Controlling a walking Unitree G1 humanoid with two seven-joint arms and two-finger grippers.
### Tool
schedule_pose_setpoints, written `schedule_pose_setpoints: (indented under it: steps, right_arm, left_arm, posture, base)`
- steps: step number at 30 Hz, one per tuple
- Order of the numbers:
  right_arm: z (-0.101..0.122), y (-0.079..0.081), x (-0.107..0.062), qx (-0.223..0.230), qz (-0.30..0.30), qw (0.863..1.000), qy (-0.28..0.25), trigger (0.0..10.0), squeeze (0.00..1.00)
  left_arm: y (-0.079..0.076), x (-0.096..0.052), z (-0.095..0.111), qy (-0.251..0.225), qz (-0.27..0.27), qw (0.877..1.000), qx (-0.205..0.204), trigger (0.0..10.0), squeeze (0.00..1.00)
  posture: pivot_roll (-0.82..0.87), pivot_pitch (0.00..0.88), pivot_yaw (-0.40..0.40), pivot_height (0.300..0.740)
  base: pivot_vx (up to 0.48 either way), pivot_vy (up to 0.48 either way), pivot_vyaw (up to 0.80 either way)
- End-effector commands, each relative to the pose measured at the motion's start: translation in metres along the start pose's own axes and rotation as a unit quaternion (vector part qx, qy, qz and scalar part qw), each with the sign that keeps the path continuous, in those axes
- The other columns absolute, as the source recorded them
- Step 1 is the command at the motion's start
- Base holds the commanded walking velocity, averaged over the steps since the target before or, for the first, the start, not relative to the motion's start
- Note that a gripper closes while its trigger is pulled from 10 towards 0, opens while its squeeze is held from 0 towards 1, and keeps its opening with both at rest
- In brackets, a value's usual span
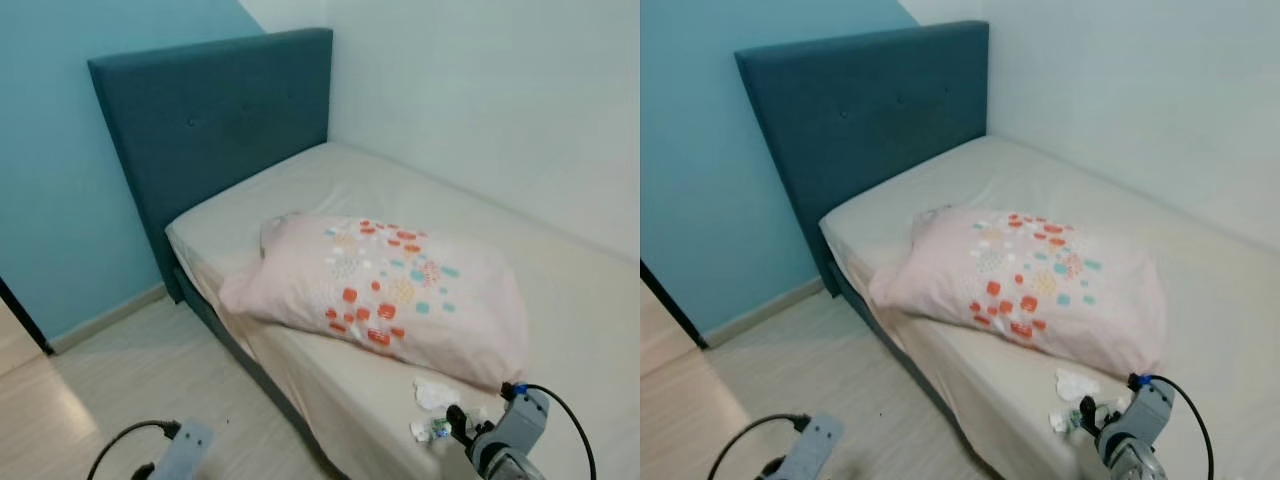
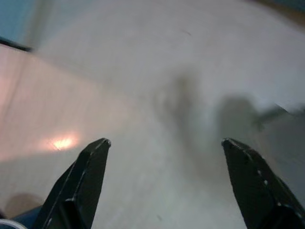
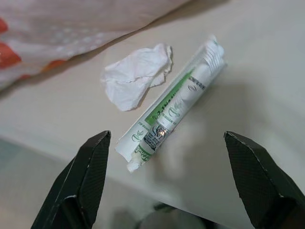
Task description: Clean up the room
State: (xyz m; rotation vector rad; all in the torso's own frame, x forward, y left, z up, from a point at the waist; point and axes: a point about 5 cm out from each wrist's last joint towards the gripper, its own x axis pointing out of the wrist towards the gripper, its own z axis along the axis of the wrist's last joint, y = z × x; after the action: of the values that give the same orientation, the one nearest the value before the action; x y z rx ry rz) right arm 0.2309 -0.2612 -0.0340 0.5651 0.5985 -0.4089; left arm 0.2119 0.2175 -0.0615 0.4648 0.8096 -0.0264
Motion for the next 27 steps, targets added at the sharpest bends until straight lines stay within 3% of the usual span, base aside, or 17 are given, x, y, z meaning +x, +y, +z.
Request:
schedule_pose_setpoints:
  steps: [1,3,6,7,9,12,18,20,27]
  right_arm:
    - [0.001,0.002,0.000,0.028,0.007,1.000,-0.013,10.0,0.00]
    - [0.003,0.002,0.000,0.052,0.011,0.998,-0.027,10.0,0.00]
    - [0.005,0.002,0.000,0.070,0.015,0.997,-0.035,10.0,0.00]
    - [0.006,0.002,-0.001,0.101,0.025,0.993,-0.048,10.0,0.00]
    - [0.006,0.002,-0.001,0.101,0.025,0.993,-0.048,10.0,0.00]
    - [0.009,0.011,-0.001,0.165,0.073,0.981,-0.070,10.0,0.00]
    - [0.008,0.019,0.000,0.196,0.113,0.971,-0.075,10.0,0.00]
    - [0.009,0.032,0.000,0.208,0.159,0.962,-0.082,10.0,0.00]
    - [0.017,0.043,0.002,0.211,0.181,0.956,-0.091,10.0,0.00]
  left_arm:
    - [0.019,0.002,0.011,-0.023,0.042,0.999,-0.024,10.0,0.00]
    - [0.029,0.003,0.017,-0.038,0.059,0.997,-0.029,10.0,0.00]
    - [0.031,0.003,0.019,-0.042,0.063,0.997,-0.027,10.0,0.00]
    - [0.034,0.003,0.018,-0.046,0.067,0.996,-0.023,10.0,0.00]
    - [0.034,0.003,0.018,-0.046,0.067,0.996,-0.023,10.0,0.00]
    - [0.035,0.001,0.013,-0.049,0.064,0.997,-0.003,10.0,0.00]
    - [0.036,-0.001,0.007,-0.051,0.064,0.997,0.012,10.0,0.00]
    - [0.039,-0.004,-0.001,-0.053,0.065,0.996,0.024,10.0,0.00]
    - [0.044,-0.010,-0.014,-0.054,0.056,0.996,0.052,10.0,0.00]
  posture:
    - [-0.03,0.011,-0.020,0.615]
    - [-0.02,0.026,-0.012,0.605]
    - [-0.02,0.031,-0.008,0.600]
    - [-0.01,0.048,0.003,0.590]
    - [-0.01,0.048,0.003,0.585]
    - [0.00,0.070,0.015,0.570]
    - [0.02,0.104,0.028,0.565]
    - [0.04,0.131,0.035,0.565]
    - [0.07,0.175,0.047,0.565]
  base:
    - [0.000,0.000,0.00]
    - [0.000,0.000,0.00]
    - [0.000,0.000,0.00]
    - [0.000,0.000,0.00]
    - [0.000,0.000,0.00]
    - [0.000,0.000,0.00]
    - [0.000,0.000,0.00]
    - [0.000,0.000,0.00]
    - [0.000,0.000,0.00]
